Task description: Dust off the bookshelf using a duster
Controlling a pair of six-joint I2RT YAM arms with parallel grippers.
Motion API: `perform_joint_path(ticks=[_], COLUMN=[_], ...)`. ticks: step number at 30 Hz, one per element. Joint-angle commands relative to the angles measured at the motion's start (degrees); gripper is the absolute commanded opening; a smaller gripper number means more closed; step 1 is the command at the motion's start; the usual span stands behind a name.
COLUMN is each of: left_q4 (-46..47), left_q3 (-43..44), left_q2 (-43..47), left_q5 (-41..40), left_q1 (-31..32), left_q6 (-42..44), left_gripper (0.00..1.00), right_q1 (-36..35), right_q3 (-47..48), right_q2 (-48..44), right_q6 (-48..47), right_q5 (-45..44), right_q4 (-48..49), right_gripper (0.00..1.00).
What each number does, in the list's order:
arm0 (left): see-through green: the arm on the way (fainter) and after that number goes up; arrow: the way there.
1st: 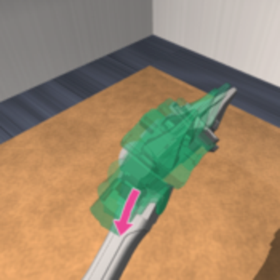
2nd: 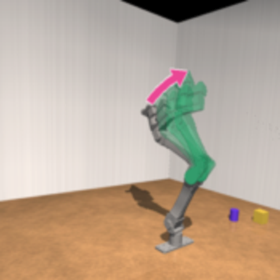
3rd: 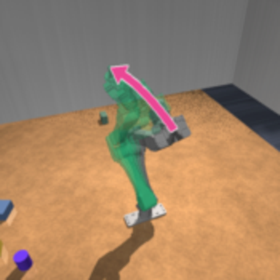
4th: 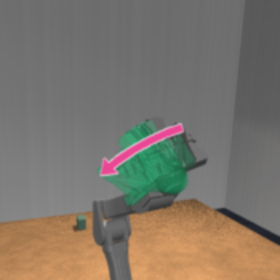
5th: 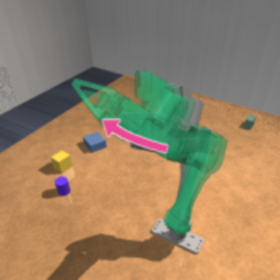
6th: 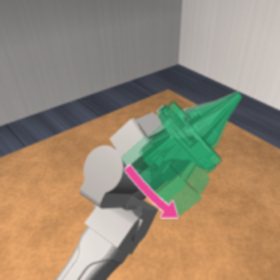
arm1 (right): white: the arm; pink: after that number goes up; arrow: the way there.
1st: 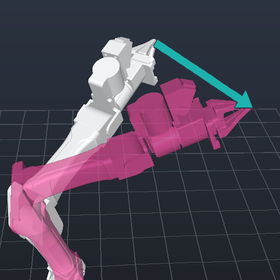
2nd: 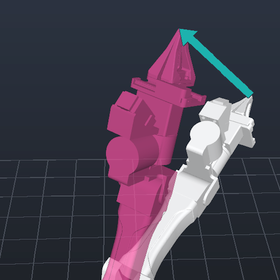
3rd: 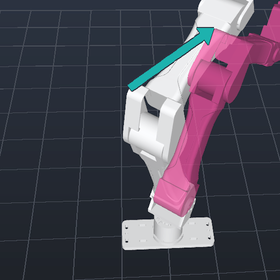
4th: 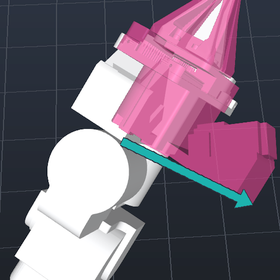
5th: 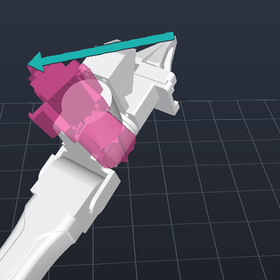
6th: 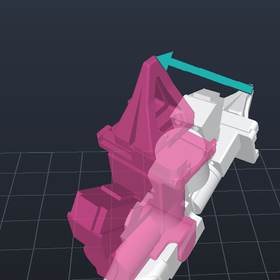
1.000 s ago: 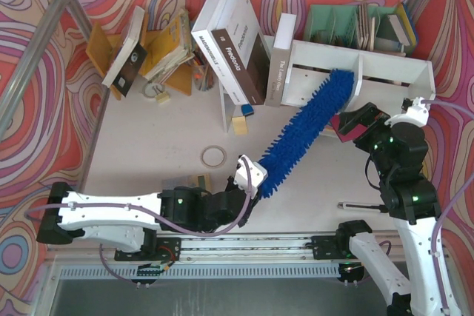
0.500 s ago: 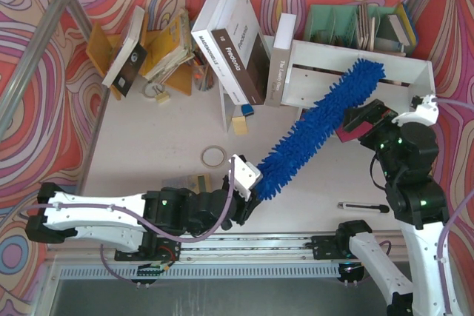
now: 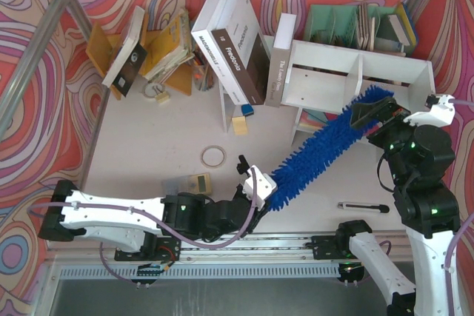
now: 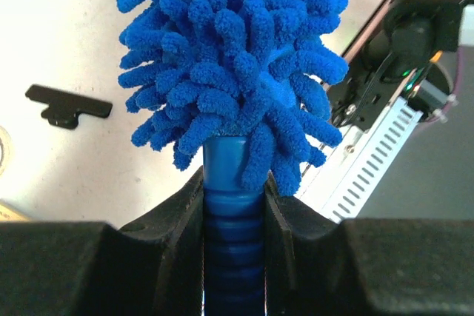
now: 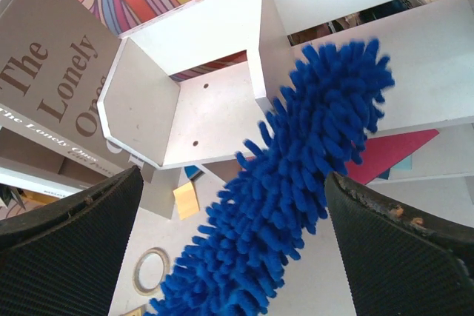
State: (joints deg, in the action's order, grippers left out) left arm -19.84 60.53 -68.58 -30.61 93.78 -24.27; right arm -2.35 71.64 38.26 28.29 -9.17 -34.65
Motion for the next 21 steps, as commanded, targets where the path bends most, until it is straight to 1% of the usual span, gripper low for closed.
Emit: perform_joint_path(ticks=[1, 4, 7, 14, 17, 21], left_q4=[3.07, 2.72, 0.94, 1.59, 1.43, 2.74], left_q3=[-4.1, -4.69, -3.24, 0.61, 1.69, 0.01], left_q2=[0.84, 0.63, 0.62, 4.22, 3.92, 3.03], left_q5=[-0.38, 0.28, 0.55, -0.21, 0.39, 0.37], left_q1=[0.09, 0.1, 0.17, 0.18, 0.16, 0.13], left_q6=[-2.51, -3.22, -3.03, 1.7, 2.39, 1.51], left_gripper=[0.0, 0.0, 0.0, 0.0, 0.0, 0.0], right_q1=[-0.09, -0.09, -0.03, -0.1, -0.09, -0.09], right_q3=[-0.06, -0.42, -0.87, -1.4, -1.39, -1.52], right_q2=[-0.6, -0.59, -0.69, -0.98, -1.11, -1.31], right_q6=[-0.76, -0.64, -0.44, 0.08, 0.01, -0.19], right_q5=[-0.47, -0.24, -0.24, 0.25, 0.16, -0.07], right_q4=[-0.42, -0.25, -0.25, -0.53, -0.6, -0.63], right_gripper=[0.99, 0.99, 0.99, 0.99, 0.99, 0.99])
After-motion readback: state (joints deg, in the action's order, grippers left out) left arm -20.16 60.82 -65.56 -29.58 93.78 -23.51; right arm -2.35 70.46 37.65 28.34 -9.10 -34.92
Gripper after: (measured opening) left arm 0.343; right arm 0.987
